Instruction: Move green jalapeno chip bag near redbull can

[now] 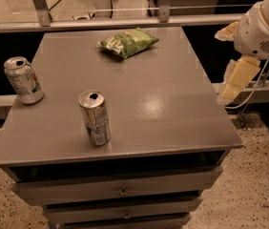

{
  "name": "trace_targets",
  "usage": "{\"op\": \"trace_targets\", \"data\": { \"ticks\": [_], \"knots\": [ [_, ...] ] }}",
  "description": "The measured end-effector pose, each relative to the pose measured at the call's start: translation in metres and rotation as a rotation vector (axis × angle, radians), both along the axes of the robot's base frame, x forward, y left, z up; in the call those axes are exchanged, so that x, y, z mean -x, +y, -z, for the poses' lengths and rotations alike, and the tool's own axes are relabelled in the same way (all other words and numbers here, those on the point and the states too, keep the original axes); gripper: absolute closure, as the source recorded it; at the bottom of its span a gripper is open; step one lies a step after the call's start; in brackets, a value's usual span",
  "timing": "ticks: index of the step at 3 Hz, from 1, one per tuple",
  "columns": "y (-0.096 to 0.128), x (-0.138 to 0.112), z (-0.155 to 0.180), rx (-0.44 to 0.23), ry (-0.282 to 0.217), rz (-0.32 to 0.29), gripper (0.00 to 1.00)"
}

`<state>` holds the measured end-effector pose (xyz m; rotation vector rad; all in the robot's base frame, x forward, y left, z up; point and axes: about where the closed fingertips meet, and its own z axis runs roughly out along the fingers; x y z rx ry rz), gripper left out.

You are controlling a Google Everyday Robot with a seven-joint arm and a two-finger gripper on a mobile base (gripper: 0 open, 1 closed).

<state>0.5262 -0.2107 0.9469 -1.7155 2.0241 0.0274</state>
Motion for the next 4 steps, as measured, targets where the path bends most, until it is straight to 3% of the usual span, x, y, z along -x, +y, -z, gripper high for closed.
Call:
{"op": "trace_targets", "data": {
  "ticks": [1, 2, 3, 4],
  "knots": [
    [0.029, -0.062, 0.013, -0.114, -0.068, -0.089, 0.0],
    [0.068, -0.128, 0.033, -0.235, -0.12, -0.124, 0.0],
    [0.108, -0.18, 0.045, -0.327, -0.165, -0.093, 0.0],
    [0.135, -0.23, 0.047, -0.395, -0.203, -0.004, 0.0]
  ]
}}
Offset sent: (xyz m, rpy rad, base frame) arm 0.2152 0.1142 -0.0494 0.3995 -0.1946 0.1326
